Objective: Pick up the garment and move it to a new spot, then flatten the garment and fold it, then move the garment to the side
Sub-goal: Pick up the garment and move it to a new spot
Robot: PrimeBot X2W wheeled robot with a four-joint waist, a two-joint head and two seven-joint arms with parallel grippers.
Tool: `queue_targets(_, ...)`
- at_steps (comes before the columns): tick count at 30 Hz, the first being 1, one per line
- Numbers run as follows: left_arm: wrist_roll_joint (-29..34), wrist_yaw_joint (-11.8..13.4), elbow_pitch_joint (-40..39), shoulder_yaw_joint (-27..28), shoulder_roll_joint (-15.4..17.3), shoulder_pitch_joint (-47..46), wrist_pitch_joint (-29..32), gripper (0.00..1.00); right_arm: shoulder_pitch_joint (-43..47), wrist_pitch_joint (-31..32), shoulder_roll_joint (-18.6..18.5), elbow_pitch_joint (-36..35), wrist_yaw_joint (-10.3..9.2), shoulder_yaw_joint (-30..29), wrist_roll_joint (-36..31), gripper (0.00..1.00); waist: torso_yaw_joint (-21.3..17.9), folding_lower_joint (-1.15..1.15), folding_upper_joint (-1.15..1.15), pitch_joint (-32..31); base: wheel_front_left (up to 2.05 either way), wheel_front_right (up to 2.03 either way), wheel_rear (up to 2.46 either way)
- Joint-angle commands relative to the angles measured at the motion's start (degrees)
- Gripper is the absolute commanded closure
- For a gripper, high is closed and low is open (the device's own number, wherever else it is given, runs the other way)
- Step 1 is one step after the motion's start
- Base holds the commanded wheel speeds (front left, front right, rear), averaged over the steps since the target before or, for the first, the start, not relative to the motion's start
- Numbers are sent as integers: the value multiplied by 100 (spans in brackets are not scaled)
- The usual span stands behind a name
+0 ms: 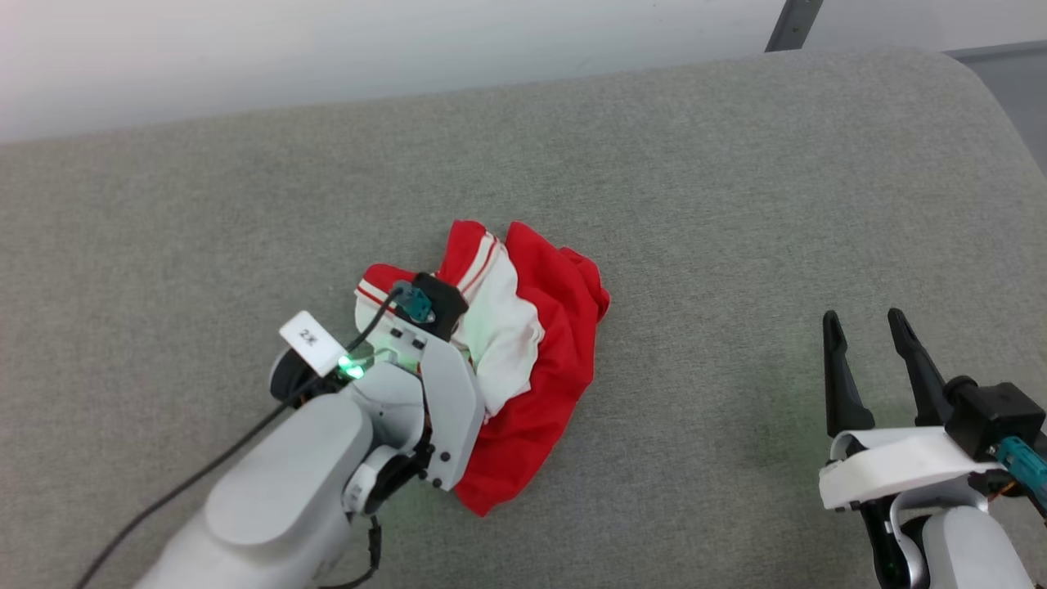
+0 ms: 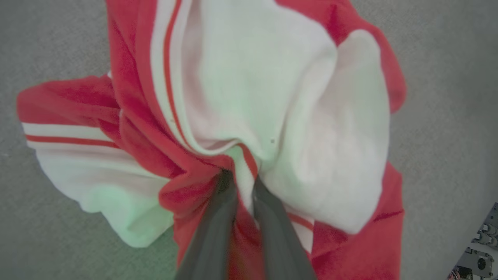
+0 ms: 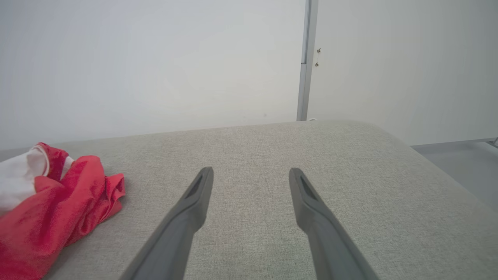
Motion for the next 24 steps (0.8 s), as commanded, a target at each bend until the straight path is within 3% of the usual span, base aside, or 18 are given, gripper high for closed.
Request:
queue_targets(1,-34,-23,132,-28,-53,94,-6,100,-83,-28,13,-6,-8,18,31,0,16,0,0,-3,0,0,0)
queue_targets(7,-119,-219,851,-113,-331,38,-147,97,-100,-31,17,-3,-8,97,25,0,93,0,0,-61,0,0,0)
queue_targets(9,-150,-316,975,-114,-395,-1,-253,53,-76,-31,16,8,-8,91,-4,0,141,0,0,-116,0,0,0)
queue_targets(10,-176,-369,1010,-97,-421,-24,-308,3,-53,-31,17,11,-8,86,-20,0,168,0,0,-153,0,0,0)
queue_targets(18,-238,-549,741,55,-239,-7,-754,0,154,-31,-85,63,-8,16,-59,0,482,0,0,-583,0,0,0)
queue_targets(24,-390,-346,164,386,182,297,-1065,0,325,-30,-207,113,-8,15,-3,0,763,0,0,-924,0,0,0)
